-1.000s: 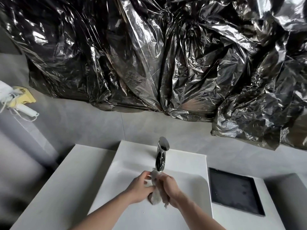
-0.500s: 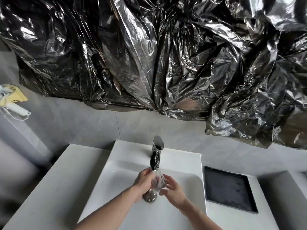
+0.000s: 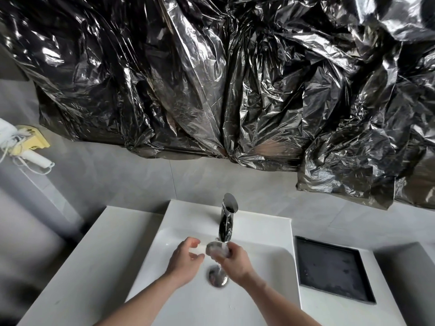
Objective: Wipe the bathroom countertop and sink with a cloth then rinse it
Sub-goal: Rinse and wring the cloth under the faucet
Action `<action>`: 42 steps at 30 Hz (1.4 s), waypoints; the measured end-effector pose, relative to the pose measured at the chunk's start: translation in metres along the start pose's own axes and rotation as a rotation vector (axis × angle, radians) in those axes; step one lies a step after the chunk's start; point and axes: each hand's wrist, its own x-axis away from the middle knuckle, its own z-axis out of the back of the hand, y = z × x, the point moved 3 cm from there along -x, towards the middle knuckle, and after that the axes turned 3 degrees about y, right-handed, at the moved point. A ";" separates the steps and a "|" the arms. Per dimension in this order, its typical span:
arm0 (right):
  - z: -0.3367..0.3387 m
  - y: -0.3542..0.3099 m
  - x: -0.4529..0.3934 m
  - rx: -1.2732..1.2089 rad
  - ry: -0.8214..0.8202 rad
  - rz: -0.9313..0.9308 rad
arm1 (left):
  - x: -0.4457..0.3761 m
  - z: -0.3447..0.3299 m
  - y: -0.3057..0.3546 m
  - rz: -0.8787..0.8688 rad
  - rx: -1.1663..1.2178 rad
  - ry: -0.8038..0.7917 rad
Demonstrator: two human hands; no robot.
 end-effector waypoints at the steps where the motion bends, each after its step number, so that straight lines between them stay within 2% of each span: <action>1: 0.000 -0.003 0.000 0.000 -0.053 0.022 | 0.004 -0.004 0.005 -0.035 0.022 -0.072; 3: 0.000 -0.006 -0.001 -0.083 -0.146 0.032 | 0.009 -0.013 0.014 -0.085 0.052 -0.172; 6: 0.004 -0.005 -0.004 -0.147 -0.238 0.068 | 0.007 -0.022 0.023 -0.095 0.064 -0.142; 8: 0.007 0.001 -0.006 -0.195 -0.211 0.045 | 0.001 -0.023 0.022 -0.065 0.077 -0.085; 12: 0.021 0.011 -0.002 -0.219 -0.014 -0.102 | -0.009 -0.023 0.019 0.013 0.135 -0.038; 17: 0.016 0.017 0.010 -0.212 -0.160 -0.247 | 0.000 -0.020 0.035 0.115 0.213 -0.031; 19: 0.009 0.017 0.014 -0.281 -0.201 -0.290 | 0.002 -0.021 0.041 0.153 0.234 -0.087; 24: -0.003 0.015 0.017 -0.368 -0.254 -0.352 | 0.005 -0.031 0.050 0.116 0.220 -0.303; 28: 0.004 0.017 0.017 -0.390 -0.179 -0.373 | 0.003 -0.039 0.043 0.106 0.203 -0.411; 30: 0.008 0.018 0.016 -0.324 -0.119 -0.351 | 0.005 -0.037 0.047 0.067 0.042 -0.354; 33: 0.012 0.014 0.017 -0.175 -0.024 -0.248 | 0.008 -0.027 0.058 -0.027 -0.265 -0.118; 37: 0.018 0.011 0.013 -0.227 0.089 -0.188 | 0.008 -0.022 0.054 0.025 -0.285 0.021; 39: 0.021 0.011 0.010 -0.252 0.092 -0.203 | 0.008 -0.024 0.049 -0.012 -0.181 -0.055; 42: 0.024 0.001 0.012 -0.294 -0.002 -0.207 | 0.012 -0.032 0.048 -0.101 0.008 -0.318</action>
